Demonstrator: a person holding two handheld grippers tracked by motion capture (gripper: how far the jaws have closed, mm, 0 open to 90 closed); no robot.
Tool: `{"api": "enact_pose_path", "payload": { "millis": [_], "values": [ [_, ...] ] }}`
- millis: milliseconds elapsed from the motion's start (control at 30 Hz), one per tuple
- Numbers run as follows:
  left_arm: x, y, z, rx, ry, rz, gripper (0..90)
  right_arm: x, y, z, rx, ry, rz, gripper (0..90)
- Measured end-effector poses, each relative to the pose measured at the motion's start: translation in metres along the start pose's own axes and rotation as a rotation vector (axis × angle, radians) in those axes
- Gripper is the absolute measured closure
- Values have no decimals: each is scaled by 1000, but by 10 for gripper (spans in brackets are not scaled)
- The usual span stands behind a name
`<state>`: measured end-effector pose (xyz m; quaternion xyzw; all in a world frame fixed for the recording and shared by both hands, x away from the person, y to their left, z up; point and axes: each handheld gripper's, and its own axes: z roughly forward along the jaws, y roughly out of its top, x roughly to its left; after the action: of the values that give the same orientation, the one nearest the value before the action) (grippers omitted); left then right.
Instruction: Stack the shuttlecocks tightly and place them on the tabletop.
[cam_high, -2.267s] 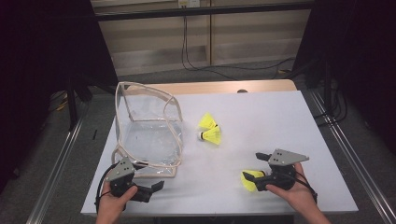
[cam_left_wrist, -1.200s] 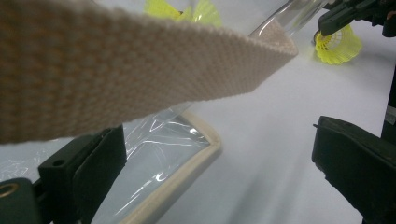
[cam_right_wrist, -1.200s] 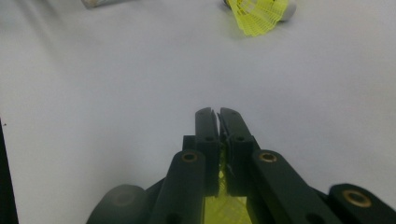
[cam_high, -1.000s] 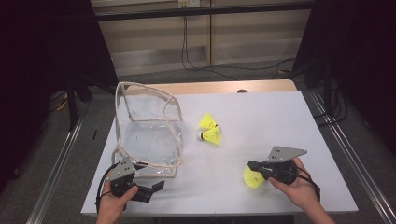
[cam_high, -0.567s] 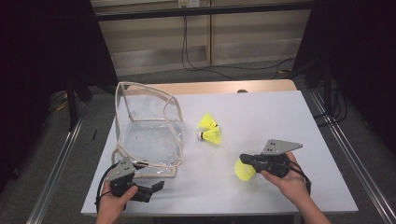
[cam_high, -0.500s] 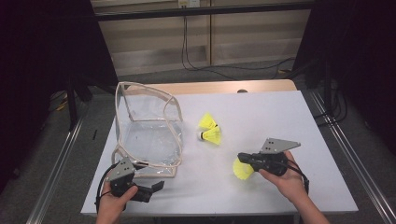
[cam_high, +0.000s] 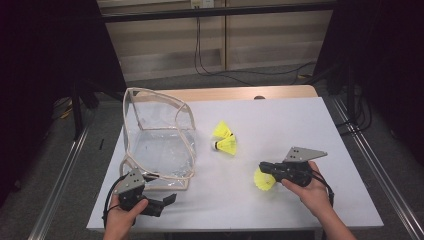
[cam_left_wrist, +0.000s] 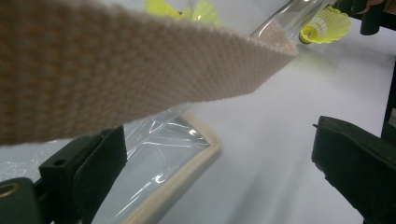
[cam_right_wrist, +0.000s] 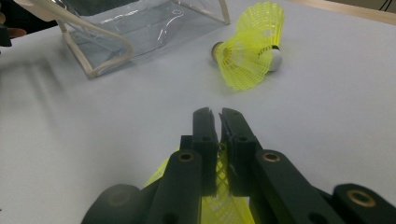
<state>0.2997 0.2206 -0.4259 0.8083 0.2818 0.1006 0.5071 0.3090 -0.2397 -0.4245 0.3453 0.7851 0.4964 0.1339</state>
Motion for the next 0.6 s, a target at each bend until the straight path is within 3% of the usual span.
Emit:
{"api": "enact_pose_path", "payload": {
  "millis": [267, 600],
  "values": [
    [0, 0, 0, 3, 1, 1, 33, -4, -3, -3, 10, -23, 2, 803],
    [0, 0, 1, 0, -3, -4, 33, -10, -1, -15, 17, -89, -11, 719]
  ]
}}
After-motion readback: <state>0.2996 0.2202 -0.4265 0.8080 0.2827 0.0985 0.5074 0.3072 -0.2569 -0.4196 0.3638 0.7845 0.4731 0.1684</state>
